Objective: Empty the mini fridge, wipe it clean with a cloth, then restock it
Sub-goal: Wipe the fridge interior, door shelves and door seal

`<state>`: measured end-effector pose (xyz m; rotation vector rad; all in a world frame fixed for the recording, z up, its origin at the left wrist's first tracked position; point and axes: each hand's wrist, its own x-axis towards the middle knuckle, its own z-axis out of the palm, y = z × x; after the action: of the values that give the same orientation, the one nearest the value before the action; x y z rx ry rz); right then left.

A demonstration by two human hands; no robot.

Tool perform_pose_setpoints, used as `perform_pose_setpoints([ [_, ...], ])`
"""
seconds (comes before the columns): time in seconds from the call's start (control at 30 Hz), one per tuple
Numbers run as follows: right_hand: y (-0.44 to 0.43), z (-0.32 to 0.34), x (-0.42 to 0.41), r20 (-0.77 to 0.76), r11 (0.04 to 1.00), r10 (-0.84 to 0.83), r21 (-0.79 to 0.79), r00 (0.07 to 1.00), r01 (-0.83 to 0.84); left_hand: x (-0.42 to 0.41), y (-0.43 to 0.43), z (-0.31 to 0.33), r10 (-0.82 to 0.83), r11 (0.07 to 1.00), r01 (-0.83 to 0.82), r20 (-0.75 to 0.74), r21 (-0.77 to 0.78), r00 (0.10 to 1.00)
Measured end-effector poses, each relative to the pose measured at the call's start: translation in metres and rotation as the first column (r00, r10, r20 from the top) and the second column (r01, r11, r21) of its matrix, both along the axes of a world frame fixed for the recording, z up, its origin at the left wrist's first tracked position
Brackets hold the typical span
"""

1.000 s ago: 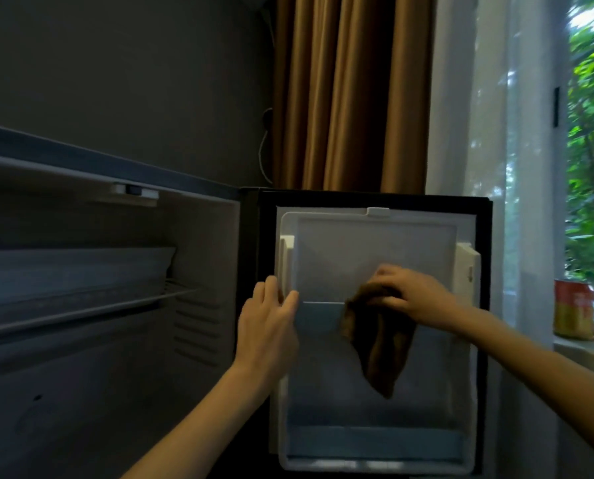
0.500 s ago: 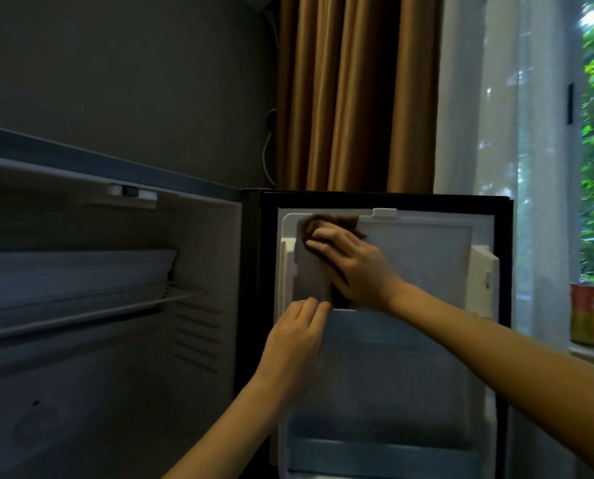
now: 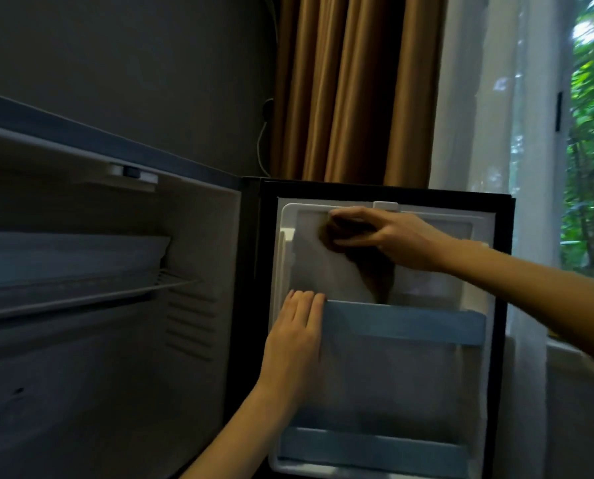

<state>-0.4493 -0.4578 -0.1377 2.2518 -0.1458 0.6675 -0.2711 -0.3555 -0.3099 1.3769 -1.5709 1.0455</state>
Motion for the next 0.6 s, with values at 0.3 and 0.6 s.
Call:
perform_pose_setpoints([
  [0.3, 0.008, -0.040, 0.041, -0.278, 0.978, 0.049, 0.207, 0.959, 0.010, 0.002, 0.004, 0.006, -0.058, 0.998, 0.059, -0.048, 0.011, 0.997],
  [0.6, -0.010, -0.042, -0.102, 0.125, 0.888, -0.034, 0.459, 0.992, -0.027, -0.003, 0.000, 0.005, -0.152, 0.988, 0.148, -0.120, -0.036, 0.981],
])
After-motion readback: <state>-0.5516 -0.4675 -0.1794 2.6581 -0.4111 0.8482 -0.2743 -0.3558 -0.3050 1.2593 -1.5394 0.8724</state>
